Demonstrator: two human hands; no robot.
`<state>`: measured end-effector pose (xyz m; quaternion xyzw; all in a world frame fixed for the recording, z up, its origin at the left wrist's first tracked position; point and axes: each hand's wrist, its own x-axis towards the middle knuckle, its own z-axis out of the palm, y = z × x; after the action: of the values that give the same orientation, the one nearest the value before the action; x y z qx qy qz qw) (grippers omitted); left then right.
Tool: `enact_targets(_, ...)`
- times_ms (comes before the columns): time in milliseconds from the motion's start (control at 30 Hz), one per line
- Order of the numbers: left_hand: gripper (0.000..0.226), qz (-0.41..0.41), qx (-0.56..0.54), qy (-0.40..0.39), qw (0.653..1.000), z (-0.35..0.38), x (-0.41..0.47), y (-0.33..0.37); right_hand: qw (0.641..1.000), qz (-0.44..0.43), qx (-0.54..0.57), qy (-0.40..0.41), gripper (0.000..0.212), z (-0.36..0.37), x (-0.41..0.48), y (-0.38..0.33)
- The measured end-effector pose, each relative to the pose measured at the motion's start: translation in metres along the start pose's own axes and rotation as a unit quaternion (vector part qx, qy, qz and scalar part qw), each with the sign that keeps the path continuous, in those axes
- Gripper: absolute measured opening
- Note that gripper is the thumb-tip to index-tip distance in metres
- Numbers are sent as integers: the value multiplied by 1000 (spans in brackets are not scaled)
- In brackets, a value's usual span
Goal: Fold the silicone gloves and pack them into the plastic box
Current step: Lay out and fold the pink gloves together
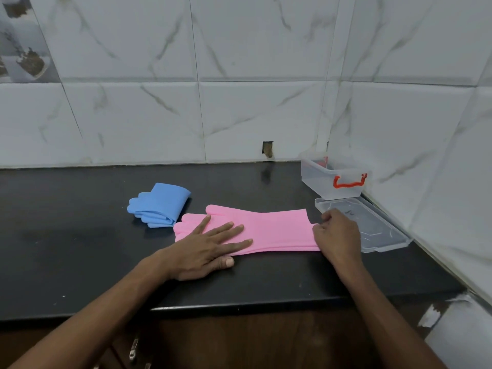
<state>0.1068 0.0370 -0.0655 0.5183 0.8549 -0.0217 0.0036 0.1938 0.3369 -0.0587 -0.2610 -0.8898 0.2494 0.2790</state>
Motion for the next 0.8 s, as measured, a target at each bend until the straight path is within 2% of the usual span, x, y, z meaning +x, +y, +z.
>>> enact_targets(100,47,13,-11,-5,1000,-2,1,-2,999,12,36,9,10,-7,-6,8)
enact_targets(167,46,20,-16,-4,1000,-2,2,-3,999,-25,21,-15,14,-11,-11,6)
enact_targets(233,46,17,-34,17,999,-1,2,-5,994,-76,0,-80,25,-17,-15,4)
enact_targets(333,48,5,-75,62,995,1,1,-8,961,-158,-39,-225,32,-32,-15,7)
enact_targets(400,53,2,-81,79,994,1,2,-12,949,-170,-54,-259,32,-35,-14,10)
enact_targets(500,53,-4,-50,113,992,-4,6,-15,967,-158,-44,-197,26,-30,-13,4)
enact_targets(567,54,-1,-33,128,991,-6,7,-14,969,-188,-66,-143,22,-25,-17,0)
enact_targets(667,55,20,-41,94,995,-1,1,-13,969,-209,-60,-119,13,-23,-24,3)
enact_targets(733,55,8,-48,68,996,0,-4,-12,976,-164,-34,-141,8,-27,-28,5)
enact_targets(800,52,-19,-29,59,998,-6,-2,-7,988,-104,0,-110,4,-30,-28,4)
